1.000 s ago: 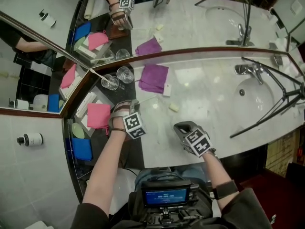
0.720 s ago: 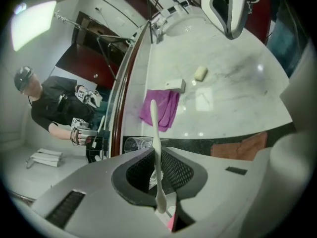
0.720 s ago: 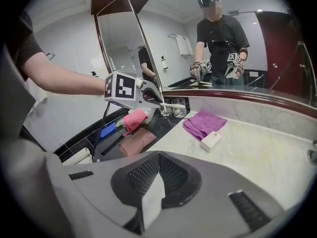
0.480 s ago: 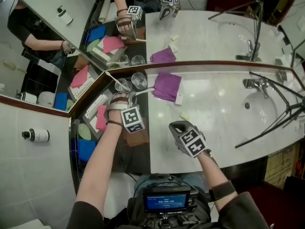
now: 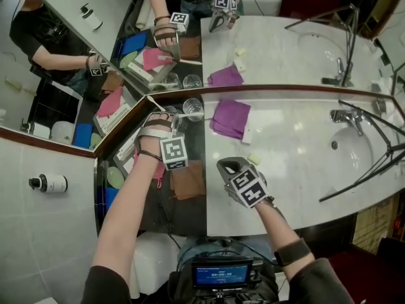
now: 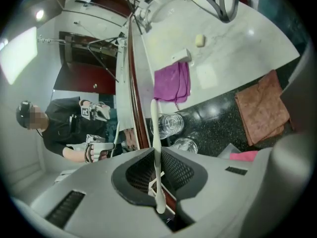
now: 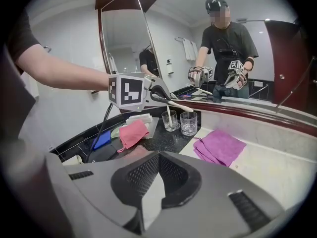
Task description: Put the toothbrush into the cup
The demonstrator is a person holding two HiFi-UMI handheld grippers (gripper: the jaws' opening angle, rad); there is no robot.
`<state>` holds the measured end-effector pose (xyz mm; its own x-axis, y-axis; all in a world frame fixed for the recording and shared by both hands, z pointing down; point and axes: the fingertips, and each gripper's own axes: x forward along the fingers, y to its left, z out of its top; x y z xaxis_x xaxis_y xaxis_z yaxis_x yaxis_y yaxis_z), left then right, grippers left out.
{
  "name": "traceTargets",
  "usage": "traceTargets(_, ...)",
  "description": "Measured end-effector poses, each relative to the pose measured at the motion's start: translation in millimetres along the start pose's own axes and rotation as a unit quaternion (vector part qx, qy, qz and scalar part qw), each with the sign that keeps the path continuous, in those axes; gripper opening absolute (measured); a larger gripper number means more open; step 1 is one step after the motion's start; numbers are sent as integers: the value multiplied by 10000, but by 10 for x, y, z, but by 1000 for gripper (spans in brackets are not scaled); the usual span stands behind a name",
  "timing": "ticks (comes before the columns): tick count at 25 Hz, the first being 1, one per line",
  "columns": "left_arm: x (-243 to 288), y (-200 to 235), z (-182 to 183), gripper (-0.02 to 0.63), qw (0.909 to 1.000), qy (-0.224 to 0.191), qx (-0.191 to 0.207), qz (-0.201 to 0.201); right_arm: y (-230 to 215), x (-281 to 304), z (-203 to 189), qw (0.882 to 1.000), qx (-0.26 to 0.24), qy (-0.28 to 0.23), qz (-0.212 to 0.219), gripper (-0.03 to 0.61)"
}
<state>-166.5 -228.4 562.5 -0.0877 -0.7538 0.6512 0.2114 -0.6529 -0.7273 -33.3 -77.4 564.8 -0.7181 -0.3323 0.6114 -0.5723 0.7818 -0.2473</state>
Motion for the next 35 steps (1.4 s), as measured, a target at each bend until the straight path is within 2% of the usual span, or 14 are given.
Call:
traceTargets(4, 146, 67, -139, 45, 9990, 78, 434, 108, 10, 172, 53, 10000, 45, -30, -17, 6)
traceTargets(11, 420, 203, -358, 46, 9916, 271, 1242, 248, 86, 548, 114, 9999, 144, -60, 17, 6)
traceTargets(14, 466, 287, -392, 45, 9859, 347, 1607, 319, 152, 674, 124, 9997, 197, -90, 65, 6)
traceTargets(18, 559, 324, -343, 46, 9730, 345, 2236, 463, 188, 793, 111, 9994, 301, -131, 54, 6)
traceTargets(22, 606, 189, -248, 45, 9641, 268, 2627, 265, 140, 863, 91, 9988, 448, -187, -57, 6)
traceTargets(30, 790, 140, -166, 46, 9482, 383, 3122, 444, 3, 823, -17, 9970, 679, -240, -291, 6)
traceTargets(35, 810, 64, -82, 46, 9503, 357, 3070, 382, -63, 744, -74, 9961, 759, -250, -376, 6)
